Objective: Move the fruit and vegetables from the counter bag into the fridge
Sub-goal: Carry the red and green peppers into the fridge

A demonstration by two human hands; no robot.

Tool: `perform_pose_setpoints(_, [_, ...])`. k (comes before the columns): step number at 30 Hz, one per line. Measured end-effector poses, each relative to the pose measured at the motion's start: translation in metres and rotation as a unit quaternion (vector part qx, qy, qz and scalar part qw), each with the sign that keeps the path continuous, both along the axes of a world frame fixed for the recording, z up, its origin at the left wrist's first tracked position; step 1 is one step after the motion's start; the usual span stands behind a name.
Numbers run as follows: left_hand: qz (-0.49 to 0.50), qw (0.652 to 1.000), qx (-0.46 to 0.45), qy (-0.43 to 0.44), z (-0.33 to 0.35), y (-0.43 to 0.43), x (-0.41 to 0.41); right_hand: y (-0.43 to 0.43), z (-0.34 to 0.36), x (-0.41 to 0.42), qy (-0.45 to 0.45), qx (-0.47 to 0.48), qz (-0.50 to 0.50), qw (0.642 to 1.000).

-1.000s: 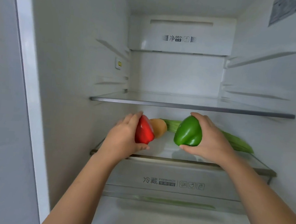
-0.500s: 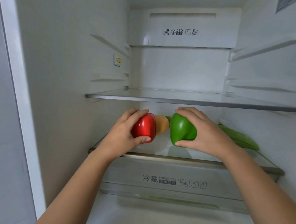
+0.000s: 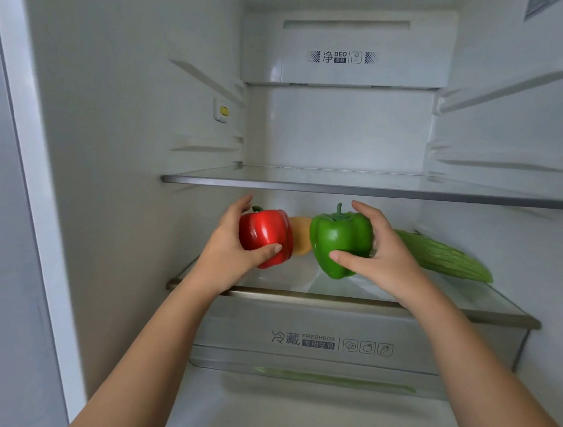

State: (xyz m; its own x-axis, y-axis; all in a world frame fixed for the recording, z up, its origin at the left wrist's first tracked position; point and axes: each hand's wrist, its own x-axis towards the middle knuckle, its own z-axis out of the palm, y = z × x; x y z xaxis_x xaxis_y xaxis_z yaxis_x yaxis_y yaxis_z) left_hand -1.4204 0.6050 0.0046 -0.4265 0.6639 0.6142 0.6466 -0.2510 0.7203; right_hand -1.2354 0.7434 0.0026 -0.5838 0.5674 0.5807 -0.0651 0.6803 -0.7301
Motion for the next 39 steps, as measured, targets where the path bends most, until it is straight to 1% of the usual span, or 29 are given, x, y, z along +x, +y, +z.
perform_pose_setpoints(3, [0.017,0.999,-0.006,-0.030,0.001,0.001,-0.002,0.004,-0.001,0.002,-0.004,-0.045,-0.011,0.999])
perform_pose_setpoints(6, [0.028,0.999,-0.025,-0.032,0.003,0.001,0.000,0.006,-0.001,0.005,-0.004,-0.049,-0.032,0.998])
perform_pose_setpoints(11, [-0.002,0.999,-0.034,-0.027,0.004,0.001,0.001,0.012,-0.003,0.005,0.007,-0.066,-0.049,0.997])
perform_pose_setpoints(15, [-0.051,0.997,-0.038,-0.053,0.003,0.002,-0.001,0.014,-0.004,0.001,-0.002,-0.070,-0.051,0.996])
perform_pose_setpoints(21, [-0.068,0.993,-0.048,-0.079,0.000,0.004,-0.003,0.013,-0.004,0.001,0.002,-0.073,-0.060,0.996])
perform_pose_setpoints(30, [-0.038,0.996,-0.049,-0.065,0.000,0.005,-0.004,0.012,-0.003,0.002,0.001,-0.078,-0.053,0.996])
perform_pose_setpoints(39, [-0.031,0.996,-0.057,-0.056,0.000,0.003,-0.001,0.011,-0.003,0.001,-0.001,-0.073,-0.055,0.996])
